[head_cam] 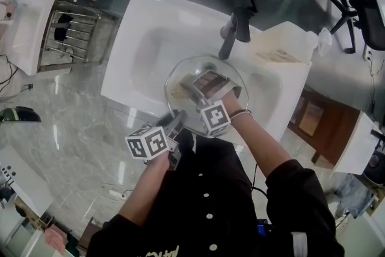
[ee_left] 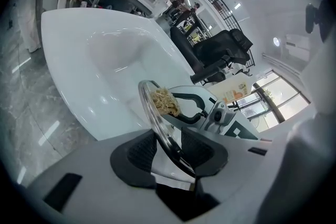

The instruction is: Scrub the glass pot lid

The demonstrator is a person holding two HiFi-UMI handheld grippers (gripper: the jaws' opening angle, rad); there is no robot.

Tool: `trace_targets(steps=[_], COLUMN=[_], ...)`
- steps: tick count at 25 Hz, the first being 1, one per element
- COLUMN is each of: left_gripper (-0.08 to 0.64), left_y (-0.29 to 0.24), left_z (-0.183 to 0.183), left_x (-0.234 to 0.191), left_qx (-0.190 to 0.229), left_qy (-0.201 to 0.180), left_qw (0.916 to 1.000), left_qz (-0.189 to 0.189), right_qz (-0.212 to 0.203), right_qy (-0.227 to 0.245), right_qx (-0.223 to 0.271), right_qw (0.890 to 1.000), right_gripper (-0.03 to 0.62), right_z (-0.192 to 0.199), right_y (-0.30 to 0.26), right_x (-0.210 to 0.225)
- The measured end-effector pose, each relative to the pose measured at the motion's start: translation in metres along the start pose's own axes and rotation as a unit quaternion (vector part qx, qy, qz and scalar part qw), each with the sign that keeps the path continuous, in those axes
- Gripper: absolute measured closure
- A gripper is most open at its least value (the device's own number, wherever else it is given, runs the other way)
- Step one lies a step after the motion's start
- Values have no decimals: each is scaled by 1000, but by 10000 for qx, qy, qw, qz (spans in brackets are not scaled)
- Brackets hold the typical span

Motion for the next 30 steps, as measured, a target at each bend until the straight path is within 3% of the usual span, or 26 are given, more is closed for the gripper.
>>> trace_targets(steps=[13, 19, 30], left_gripper=[396, 397, 397], left_y=[1, 0, 1], left_z=[-2, -1, -2], left_x=[0, 0, 1], left_qx=[-3, 38, 13], left_qy=[-28, 67, -16], left_qw=[10000, 10000, 10000], left_qz=[2, 44, 30], right_qz=[-355, -452, -530], right_qy=[360, 734, 838], right_qx=[-12, -113, -208], right_qw=[9987, 9962, 9949], right_gripper=[445, 445, 446], right_z=[17, 29, 43], right_y=[30, 45, 68], right_x=[-22, -35, -54])
Point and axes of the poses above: the fingertips, and each gripper's own axes: y backward along the fingers, x to its right, z out of its underside, the point moved 9 cm from there along y, backward along the fingers, and after that the axes turned 5 degrees about -x, right-handed, at the moved point
